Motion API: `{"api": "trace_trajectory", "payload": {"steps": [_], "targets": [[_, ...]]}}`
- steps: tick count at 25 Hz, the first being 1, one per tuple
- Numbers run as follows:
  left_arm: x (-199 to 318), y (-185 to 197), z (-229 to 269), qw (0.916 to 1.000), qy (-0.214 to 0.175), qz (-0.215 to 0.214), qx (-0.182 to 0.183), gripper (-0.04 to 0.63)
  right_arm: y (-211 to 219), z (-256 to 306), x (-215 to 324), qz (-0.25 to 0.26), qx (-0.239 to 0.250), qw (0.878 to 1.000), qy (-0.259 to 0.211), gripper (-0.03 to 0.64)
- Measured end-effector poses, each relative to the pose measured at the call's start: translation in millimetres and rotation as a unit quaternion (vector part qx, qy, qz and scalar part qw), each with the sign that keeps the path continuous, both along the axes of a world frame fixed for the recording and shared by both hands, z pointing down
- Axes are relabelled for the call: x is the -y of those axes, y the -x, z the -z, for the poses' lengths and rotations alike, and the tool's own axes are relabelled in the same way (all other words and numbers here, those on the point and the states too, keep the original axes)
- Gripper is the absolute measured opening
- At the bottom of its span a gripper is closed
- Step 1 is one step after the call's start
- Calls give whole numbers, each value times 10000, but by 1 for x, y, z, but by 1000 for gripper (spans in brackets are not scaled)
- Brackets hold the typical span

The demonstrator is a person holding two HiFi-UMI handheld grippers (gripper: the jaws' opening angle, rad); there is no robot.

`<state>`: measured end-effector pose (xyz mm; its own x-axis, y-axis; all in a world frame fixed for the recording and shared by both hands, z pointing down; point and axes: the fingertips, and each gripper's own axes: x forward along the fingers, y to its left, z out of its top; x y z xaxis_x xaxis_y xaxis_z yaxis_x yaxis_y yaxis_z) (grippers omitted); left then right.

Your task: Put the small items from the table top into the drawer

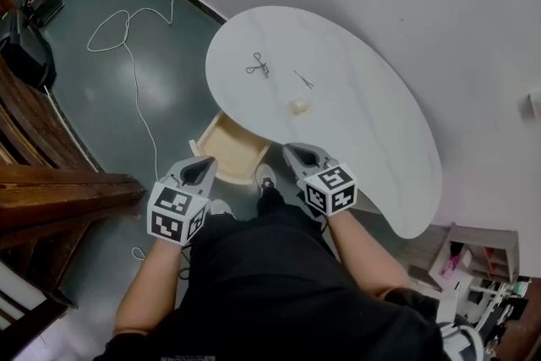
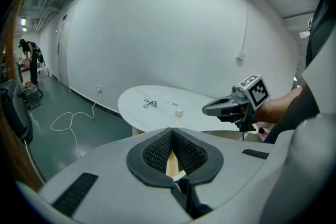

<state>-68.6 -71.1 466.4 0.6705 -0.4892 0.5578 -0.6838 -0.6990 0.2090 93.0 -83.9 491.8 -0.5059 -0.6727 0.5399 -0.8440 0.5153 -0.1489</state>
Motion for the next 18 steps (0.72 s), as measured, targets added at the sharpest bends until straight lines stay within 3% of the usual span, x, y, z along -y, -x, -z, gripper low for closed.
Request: {"api": "trace_trajectory", "payload": {"steps": [8,13,18], "targets": [[30,-3,-4,9987,56,503,70,15,-38,-30,56,130,-585,9981,170,-2],[38,-13,-17,9975,352,547,283,16,-68,-58,92,111,-981,9944,387,2],[38,-17,-30,9949,618,681,409,15,-92,-91,118,91,-1288,9890,719,66]]}}
